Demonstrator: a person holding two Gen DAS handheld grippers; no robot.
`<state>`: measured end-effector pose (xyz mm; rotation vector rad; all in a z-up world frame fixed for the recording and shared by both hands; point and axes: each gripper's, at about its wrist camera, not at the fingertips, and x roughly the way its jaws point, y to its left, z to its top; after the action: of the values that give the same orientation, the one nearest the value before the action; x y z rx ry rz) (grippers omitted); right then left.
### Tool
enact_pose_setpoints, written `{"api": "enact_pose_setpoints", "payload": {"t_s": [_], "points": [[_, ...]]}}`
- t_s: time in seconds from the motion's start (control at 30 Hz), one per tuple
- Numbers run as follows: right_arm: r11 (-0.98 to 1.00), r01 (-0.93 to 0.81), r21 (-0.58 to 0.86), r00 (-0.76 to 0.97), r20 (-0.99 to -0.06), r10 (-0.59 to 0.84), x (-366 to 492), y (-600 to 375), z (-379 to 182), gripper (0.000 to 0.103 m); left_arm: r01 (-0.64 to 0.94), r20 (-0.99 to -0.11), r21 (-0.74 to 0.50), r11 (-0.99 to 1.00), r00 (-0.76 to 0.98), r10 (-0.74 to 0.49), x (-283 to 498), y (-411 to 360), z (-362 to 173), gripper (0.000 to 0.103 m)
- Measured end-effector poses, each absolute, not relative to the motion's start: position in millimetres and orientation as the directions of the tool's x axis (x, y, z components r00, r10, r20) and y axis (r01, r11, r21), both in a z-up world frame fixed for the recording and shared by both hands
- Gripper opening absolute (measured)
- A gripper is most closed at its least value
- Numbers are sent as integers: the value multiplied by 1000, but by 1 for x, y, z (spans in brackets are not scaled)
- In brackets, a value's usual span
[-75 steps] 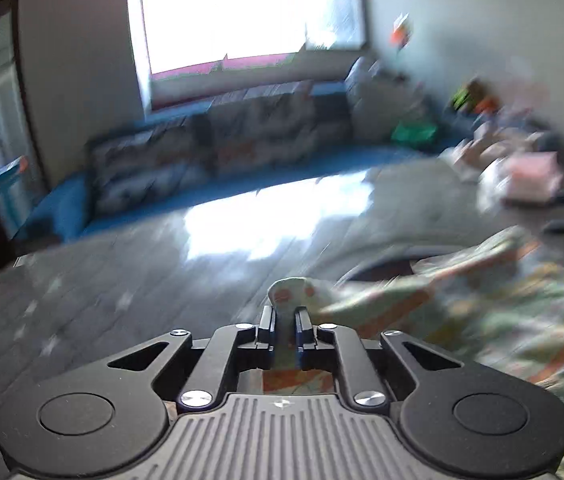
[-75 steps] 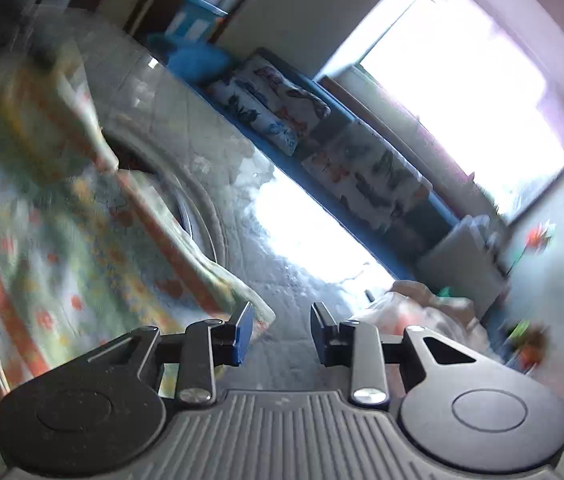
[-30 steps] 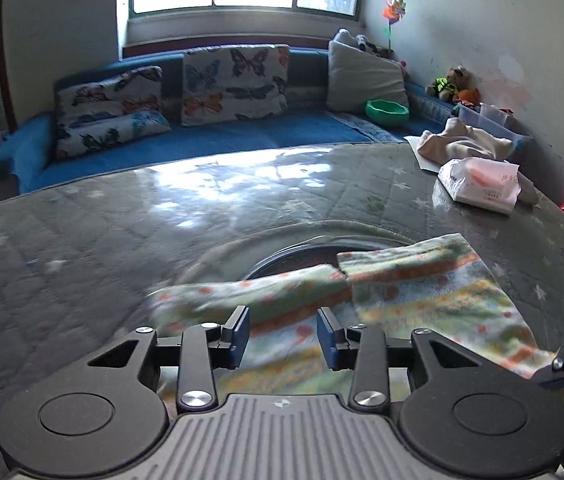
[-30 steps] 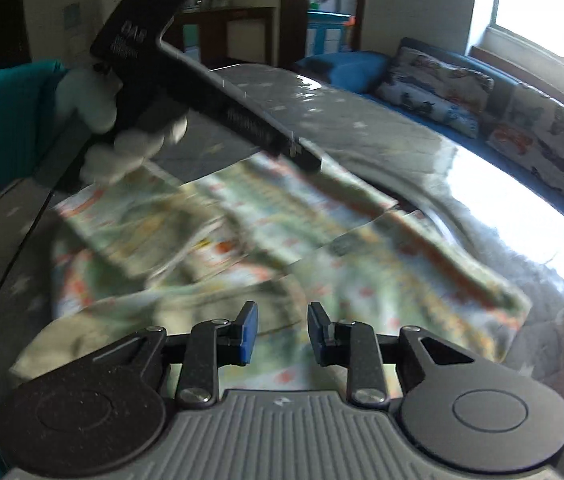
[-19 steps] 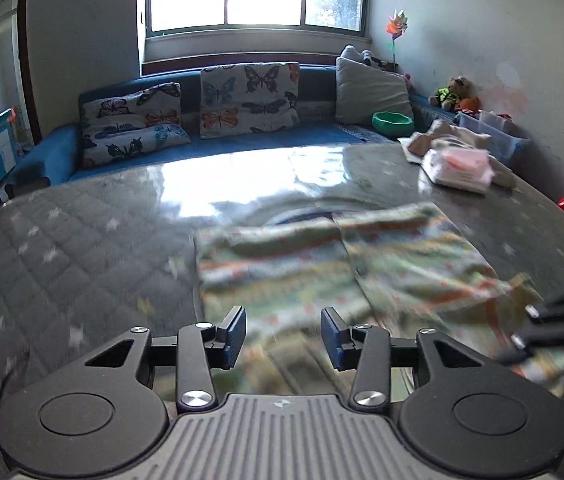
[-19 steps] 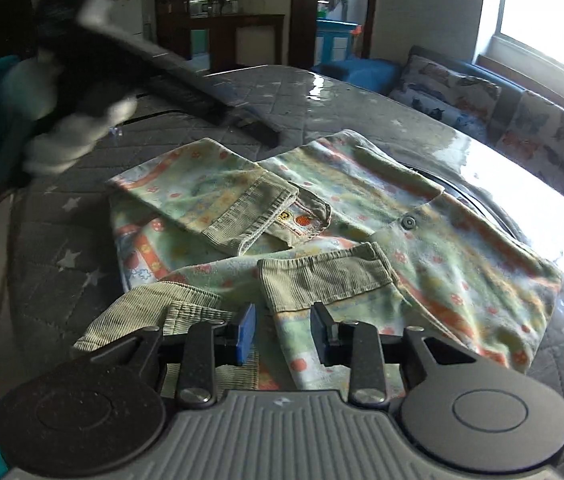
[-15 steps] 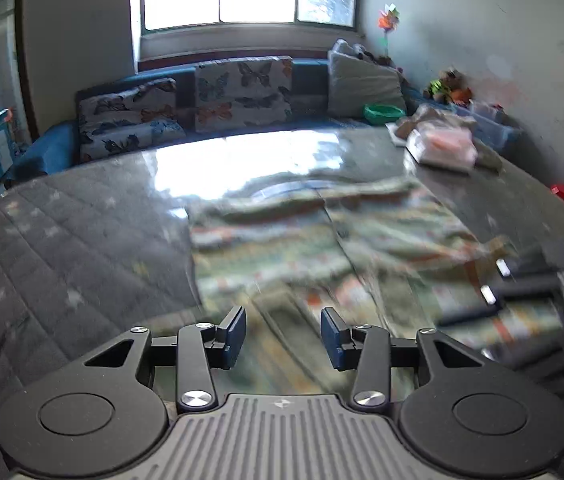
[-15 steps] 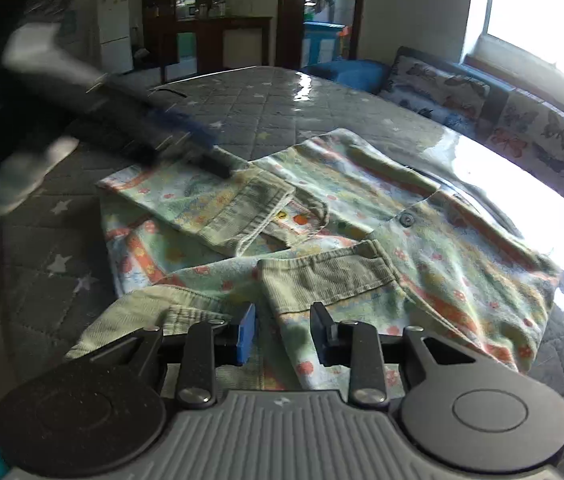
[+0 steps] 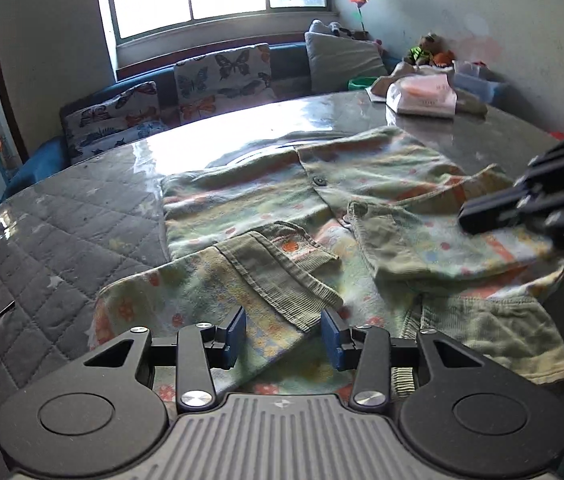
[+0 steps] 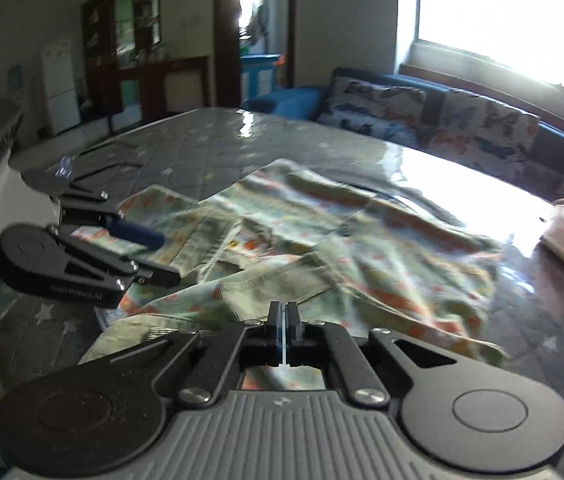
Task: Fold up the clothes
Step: 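Lay the shirt flat on the table and open both tools, then grasp the shirt sleeve with the right tool while the left tool grasps the hem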
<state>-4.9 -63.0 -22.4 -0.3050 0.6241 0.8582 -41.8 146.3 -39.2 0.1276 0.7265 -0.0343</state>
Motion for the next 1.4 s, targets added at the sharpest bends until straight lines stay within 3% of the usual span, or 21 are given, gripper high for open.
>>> {"api": "enact_pose_setpoints", "payload": {"t_s": [0.13,0.27,0.33,0.47,0.6,0.63,0.77,0.9,1.07,1.23,1.33,1.4], "points": [[632,-775,23,481,-627,613,-3,-71,-18,1,120,-654,127,985,756,-8,-45,141,-40,45],[596,-802,31,442,-640,629,-8,-61,-25,12,144,-655,169,975,755,2,-46,136,-43,44],[583,-812,27,429,-650,628,-8,-51,-30,13,149,-658,157,976,753,-9,-45,138,-44,37],[574,-818,20,421,-660,622,-6,-33,-41,32,171,-659,125,977,750,-47,-45,142,-44,22],[573,-817,59,390,-676,626,0,-28,-49,27,181,-654,92,979,752,-78,-46,147,-43,12],[574,-815,79,379,-676,632,2,-29,-50,21,178,-653,77,981,752,-86,-46,150,-42,10],[588,-794,153,360,-660,659,7,-38,-46,8,158,-640,10,987,759,-115,-47,160,-37,6],[611,-776,158,394,-636,664,5,-47,-39,4,108,-618,-68,992,776,-127,-49,171,-31,4],[627,-760,173,406,-627,665,8,-54,-33,4,35,-578,-126,991,809,-102,-55,185,-18,4],[624,-777,86,438,-639,633,4,-39,-39,4,-60,-520,-190,980,853,-49,-69,209,0,3],[613,-789,43,442,-654,614,-1,-26,-45,15,-122,-484,-213,969,875,4,-80,227,10,3],[606,-795,-12,470,-644,604,-6,-21,-49,15,-168,-464,-226,960,885,46,-89,239,16,3]]}}
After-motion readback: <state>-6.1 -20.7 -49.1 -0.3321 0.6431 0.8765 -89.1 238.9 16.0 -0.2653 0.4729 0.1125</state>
